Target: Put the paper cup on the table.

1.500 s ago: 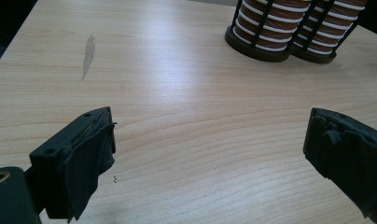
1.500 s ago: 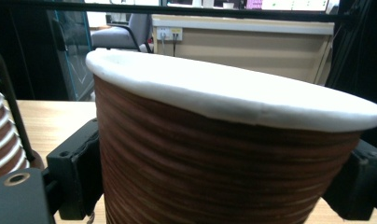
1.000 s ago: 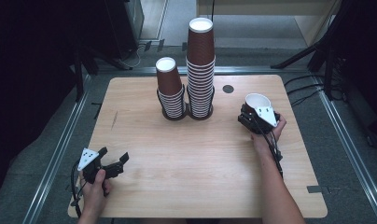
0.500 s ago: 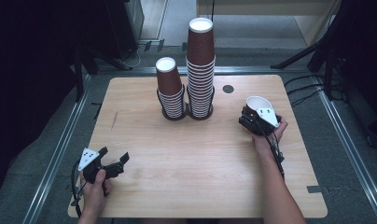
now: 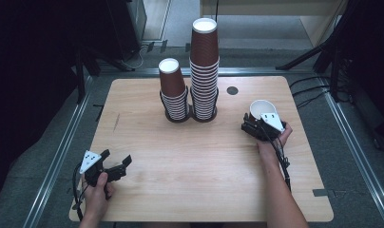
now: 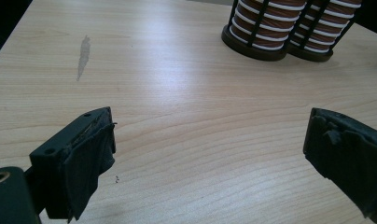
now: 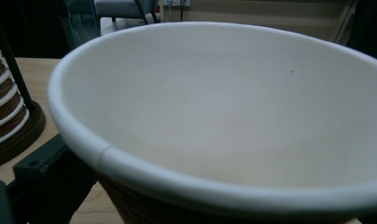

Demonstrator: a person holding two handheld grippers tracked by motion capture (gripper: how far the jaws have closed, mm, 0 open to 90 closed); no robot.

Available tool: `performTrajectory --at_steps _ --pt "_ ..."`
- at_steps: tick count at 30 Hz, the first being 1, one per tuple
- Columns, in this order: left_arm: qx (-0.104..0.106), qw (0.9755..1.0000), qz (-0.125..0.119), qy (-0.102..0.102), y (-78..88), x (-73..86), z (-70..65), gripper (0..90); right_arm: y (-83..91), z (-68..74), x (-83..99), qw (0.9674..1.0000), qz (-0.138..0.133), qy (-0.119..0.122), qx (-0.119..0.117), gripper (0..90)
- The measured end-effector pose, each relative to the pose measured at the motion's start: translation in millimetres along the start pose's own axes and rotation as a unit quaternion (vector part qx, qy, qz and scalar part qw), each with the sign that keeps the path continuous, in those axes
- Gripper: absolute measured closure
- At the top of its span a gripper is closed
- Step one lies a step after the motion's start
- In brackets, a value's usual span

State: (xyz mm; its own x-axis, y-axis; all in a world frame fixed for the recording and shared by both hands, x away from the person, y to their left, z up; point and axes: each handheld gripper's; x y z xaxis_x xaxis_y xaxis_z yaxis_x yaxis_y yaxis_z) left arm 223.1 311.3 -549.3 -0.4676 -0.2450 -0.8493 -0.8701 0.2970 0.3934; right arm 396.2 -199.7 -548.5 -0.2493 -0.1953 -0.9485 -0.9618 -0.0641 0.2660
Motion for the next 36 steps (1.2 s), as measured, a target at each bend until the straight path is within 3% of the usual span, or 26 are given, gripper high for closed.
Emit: performTrajectory --at_steps 3,12,17,26,36 --pt "0.000 1.0000 0.000 0.000 -0.1 0.0 0.0 2.3 2.8 -0.7 -0.7 0.9999 -0.004 -0.013 -0.006 0.0" --pt "-0.001 1.0000 0.002 -0.001 -0.3 0.0 -0.2 2.3 13.9 0.2 -6.1 0.9996 -0.010 -0.024 -0.012 0.0" --pt "-0.001 1.0000 0.002 -0.002 -0.5 0.0 -0.2 2.3 22.4 -1.7 -9.0 0.9996 -0.006 -0.018 -0.019 0.0" --pt "-0.001 1.0000 0.001 -0.003 -0.6 0.0 -0.5 2.3 36.8 -14.6 -2.6 0.9990 -0.005 -0.032 -0.032 0.0" --pt "-0.002 1.0000 0.001 -0.004 -0.8 0.1 -0.8 2.3 58.7 -21.7 -0.9 0.9985 -0.021 -0.026 -0.044 0.0"
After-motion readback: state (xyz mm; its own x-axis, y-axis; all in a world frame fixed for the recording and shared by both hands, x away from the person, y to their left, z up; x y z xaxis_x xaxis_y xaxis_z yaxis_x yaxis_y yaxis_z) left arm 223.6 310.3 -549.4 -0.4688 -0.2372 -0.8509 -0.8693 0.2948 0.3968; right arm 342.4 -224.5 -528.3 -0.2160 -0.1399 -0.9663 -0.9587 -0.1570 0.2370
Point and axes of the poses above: each handheld gripper's, and its own axes: y roughly backward along the jaws, x roughly out of its underside, z roughly to its left, and after that the axes turned 10 degrees about y, right-handed
